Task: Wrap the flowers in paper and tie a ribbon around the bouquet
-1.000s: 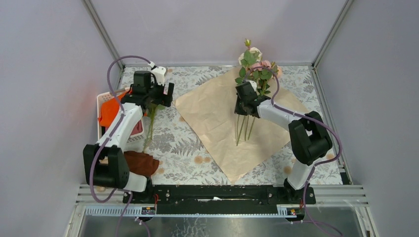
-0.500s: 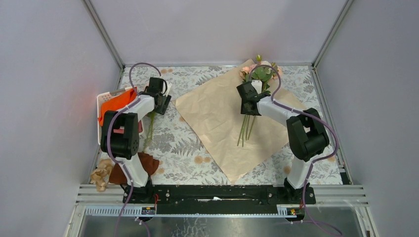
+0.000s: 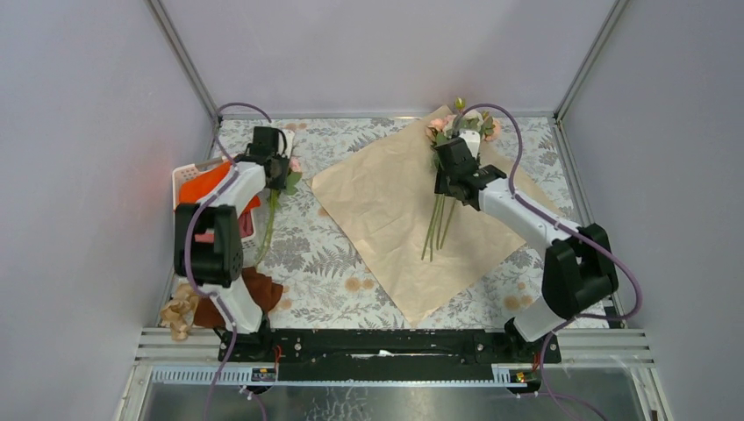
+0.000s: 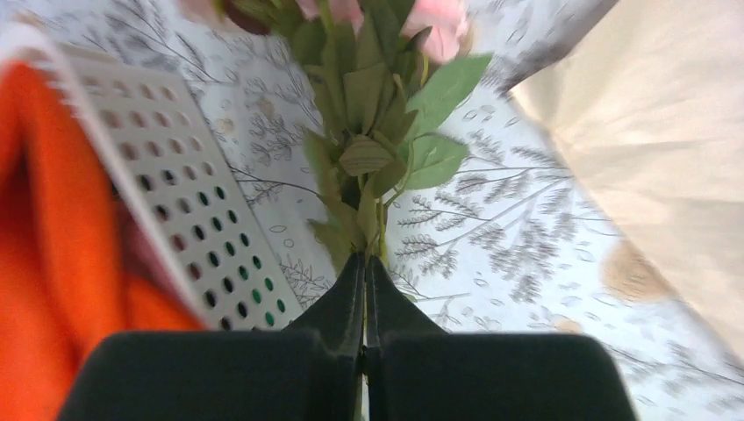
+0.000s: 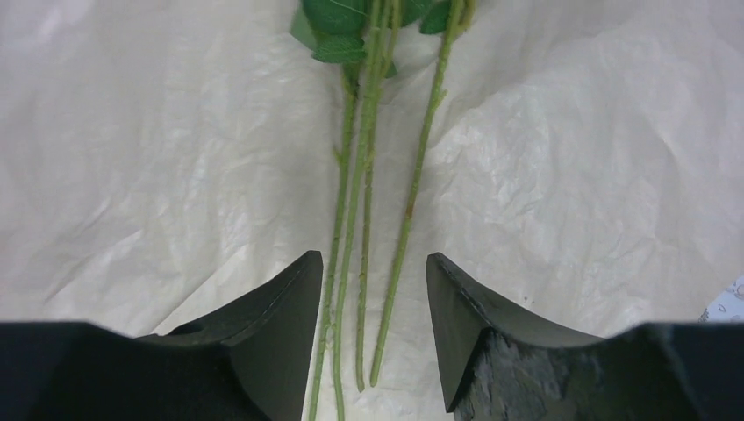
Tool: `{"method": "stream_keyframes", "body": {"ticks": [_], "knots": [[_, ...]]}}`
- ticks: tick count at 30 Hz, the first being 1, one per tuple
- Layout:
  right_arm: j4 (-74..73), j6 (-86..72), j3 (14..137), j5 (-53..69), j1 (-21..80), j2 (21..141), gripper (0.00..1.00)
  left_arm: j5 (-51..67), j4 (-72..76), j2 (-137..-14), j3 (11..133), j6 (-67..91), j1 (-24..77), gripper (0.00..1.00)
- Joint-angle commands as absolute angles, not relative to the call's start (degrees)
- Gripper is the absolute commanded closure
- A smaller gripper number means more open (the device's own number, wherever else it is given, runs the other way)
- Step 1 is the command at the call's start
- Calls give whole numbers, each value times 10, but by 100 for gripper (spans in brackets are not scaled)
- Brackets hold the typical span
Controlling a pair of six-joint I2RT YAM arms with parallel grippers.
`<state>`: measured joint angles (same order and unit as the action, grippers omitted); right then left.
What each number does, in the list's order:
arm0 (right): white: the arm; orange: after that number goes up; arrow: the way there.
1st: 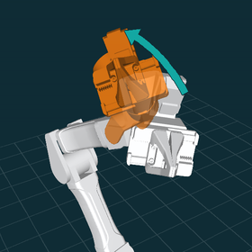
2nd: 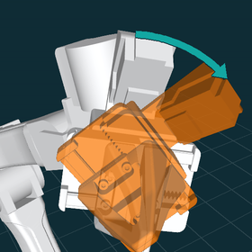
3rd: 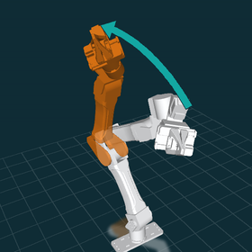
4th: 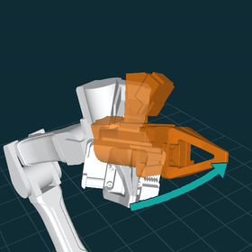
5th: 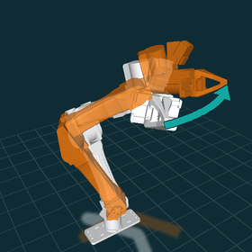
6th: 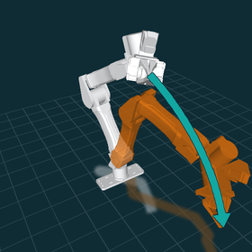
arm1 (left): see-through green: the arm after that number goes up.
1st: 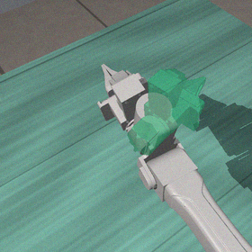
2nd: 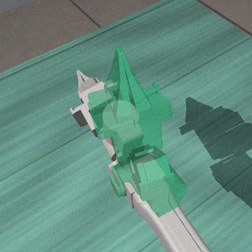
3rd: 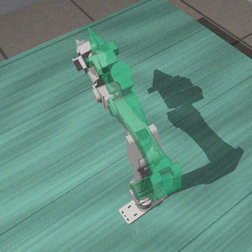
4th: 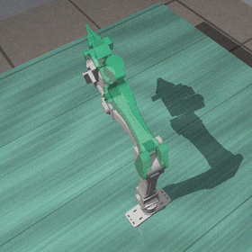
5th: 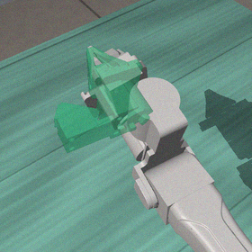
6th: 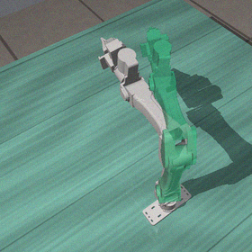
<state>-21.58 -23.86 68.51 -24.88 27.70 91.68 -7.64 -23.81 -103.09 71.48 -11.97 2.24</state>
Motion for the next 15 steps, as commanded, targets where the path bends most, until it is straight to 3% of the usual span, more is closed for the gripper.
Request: {"method": "stream_keyframes", "body": {"ticks": [1,6,8,11,15], "knots": [[-184,-204,682,-193,299,844,45,80,-250,-902,765,-31,3,100],[-77,-169,680,-43,402,826,20,201,-211,-811,769,84,3,100],[-14,-192,688,58,434,845,3,239,-190,-787,759,128,3,100],[112,-257,708,169,464,893,0,292,-154,-759,732,194,6,100],[198,-344,770,190,490,970,1,359,-97,-736,685,268,17,100]]}}
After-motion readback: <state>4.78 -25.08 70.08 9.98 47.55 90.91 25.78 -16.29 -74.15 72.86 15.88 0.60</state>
